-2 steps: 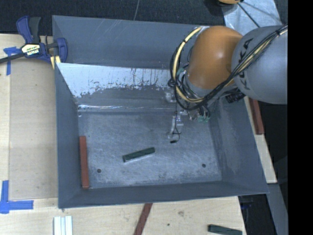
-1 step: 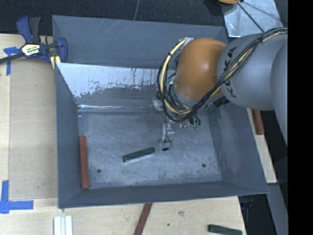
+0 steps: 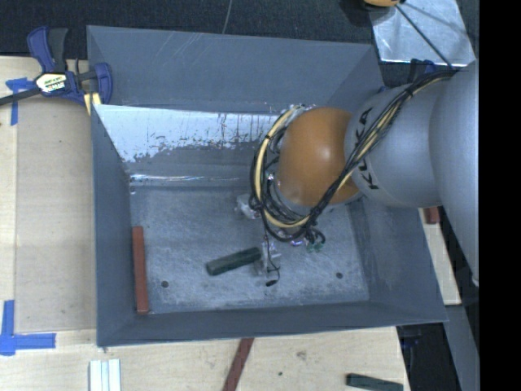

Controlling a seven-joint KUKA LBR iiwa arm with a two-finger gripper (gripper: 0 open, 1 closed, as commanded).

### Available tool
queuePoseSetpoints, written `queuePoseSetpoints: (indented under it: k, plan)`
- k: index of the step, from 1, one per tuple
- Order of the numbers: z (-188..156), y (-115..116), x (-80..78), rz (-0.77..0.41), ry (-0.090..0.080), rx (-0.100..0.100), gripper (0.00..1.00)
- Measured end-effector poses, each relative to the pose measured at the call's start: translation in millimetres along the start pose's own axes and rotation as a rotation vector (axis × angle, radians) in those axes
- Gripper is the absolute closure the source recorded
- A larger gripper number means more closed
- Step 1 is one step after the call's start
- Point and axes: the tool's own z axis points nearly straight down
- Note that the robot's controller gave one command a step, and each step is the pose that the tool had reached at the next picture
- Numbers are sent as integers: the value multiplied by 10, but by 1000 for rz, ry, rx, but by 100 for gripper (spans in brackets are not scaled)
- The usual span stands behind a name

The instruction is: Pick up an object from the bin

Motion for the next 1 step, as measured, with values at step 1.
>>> queuePoseSetpoints:
  k: [1]
  plan:
    - [-1, 270, -80, -187, -6, 0, 100]
